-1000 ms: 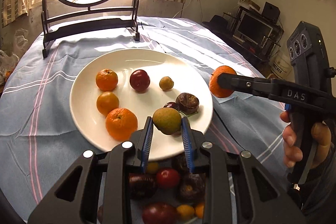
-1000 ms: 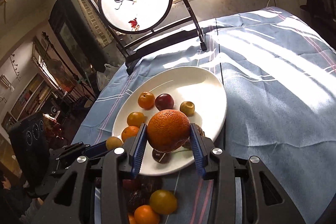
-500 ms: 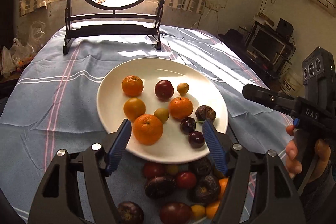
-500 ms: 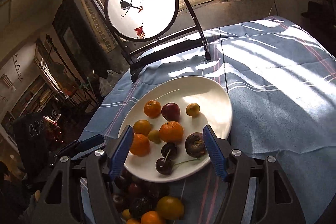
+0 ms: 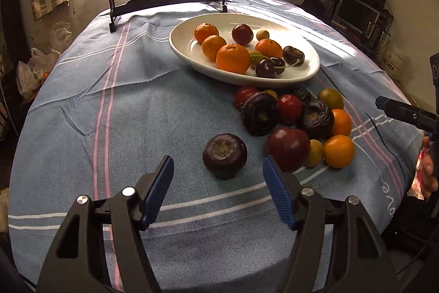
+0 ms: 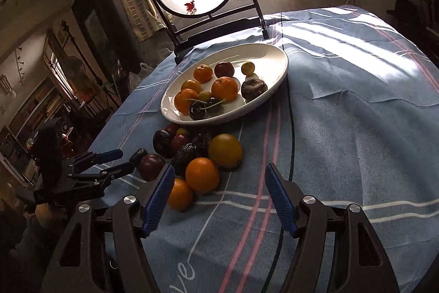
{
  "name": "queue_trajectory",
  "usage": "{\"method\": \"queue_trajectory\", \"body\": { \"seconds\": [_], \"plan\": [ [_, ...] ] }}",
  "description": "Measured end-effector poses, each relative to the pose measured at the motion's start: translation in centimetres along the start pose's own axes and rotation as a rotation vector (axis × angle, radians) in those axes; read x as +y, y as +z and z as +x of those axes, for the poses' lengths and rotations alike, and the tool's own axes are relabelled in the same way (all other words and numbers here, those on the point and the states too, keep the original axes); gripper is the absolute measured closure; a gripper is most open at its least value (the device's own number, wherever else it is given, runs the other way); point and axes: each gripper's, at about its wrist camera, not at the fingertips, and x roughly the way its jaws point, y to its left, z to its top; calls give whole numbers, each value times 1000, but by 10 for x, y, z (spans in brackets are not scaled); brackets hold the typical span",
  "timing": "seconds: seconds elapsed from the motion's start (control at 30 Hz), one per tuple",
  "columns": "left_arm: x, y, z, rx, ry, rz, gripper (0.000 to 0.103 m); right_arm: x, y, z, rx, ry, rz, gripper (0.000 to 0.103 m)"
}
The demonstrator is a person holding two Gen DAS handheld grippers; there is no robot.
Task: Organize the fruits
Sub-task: 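Grasp a dark brown fruit with the left tool while the right tool grasps an orange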
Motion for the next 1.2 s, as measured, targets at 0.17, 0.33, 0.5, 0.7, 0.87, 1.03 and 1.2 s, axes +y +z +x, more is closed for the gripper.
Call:
{"method": "queue_trajectory", "body": {
  "seconds": [0.17,0.33,0.5,0.7,0.87,1.03,1.2],
  "plan": [
    [-1,6,24,54,8,-6,57,0,-7,-10,-9,-19,-10,34],
    [-1,8,24,33,-40,-21,67,4,-10,-5,23,-26,-32,34],
    [8,3,9,-57,-62,-82,67,28,-18,16,99,28,-107,39],
    [7,4,4,-87,-38,-92,67,57,-28,46,165,38,-174,46],
    [10,3,3,-97,-31,-107,67,64,-26,60,185,19,-180,49],
    [13,1,-1,-117,-43,-123,67,71,-19,70,185,-20,-188,65],
    [13,1,-2,-119,-51,-119,67,71,-21,63,176,6,-158,65]
  ]
}}
